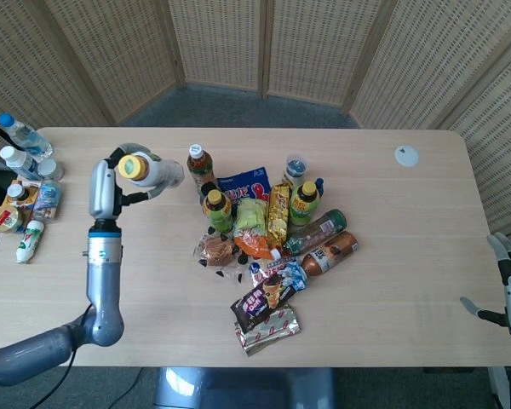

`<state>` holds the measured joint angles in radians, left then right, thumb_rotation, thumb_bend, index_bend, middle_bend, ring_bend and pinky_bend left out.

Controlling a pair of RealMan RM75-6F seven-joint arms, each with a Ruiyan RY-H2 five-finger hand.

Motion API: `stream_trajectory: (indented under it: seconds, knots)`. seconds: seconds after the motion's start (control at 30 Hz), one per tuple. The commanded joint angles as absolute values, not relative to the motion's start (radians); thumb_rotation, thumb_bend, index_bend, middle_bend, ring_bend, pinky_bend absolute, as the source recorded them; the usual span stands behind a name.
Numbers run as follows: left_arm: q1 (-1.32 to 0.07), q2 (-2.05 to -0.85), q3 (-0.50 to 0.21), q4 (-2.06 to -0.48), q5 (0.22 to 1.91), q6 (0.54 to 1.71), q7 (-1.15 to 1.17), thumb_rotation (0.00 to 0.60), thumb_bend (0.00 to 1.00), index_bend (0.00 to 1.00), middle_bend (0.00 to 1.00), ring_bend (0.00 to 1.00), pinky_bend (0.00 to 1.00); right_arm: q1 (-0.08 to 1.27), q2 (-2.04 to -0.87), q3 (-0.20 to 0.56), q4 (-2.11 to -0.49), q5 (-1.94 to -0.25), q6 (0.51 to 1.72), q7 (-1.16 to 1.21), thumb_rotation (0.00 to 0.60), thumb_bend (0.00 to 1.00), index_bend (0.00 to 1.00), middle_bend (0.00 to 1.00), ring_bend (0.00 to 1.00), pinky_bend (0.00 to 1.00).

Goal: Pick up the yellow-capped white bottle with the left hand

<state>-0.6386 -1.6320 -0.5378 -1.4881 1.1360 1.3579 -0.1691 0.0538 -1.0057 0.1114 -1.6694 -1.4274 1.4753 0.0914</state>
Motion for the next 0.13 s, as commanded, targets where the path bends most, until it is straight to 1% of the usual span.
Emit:
stream_trajectory:
  seconds: [0.03, 0.13]
  knots:
    - [-0.598, -1.543, -0.571, -1.61, 1.13, 1.403, -0.096, 0.6, 0.09, 0.82, 0.74, 0.54, 0.43, 0.051, -1.001, 0.111, -1.675, -1.432, 1.481, 0.094, 0.584, 0.0, 0.0, 0.0, 0.0, 0.0]
    - [-0.596, -1.521, -0.581, -1.654, 1.12, 1.413, -0.069, 0.6, 0.09, 0.81, 0.74, 0.54, 0.43, 0.049, -0.998, 0.111, -1.679, -1.434, 1.484, 0.098, 0.587, 0.0, 0.0, 0.0, 0.0, 0.0]
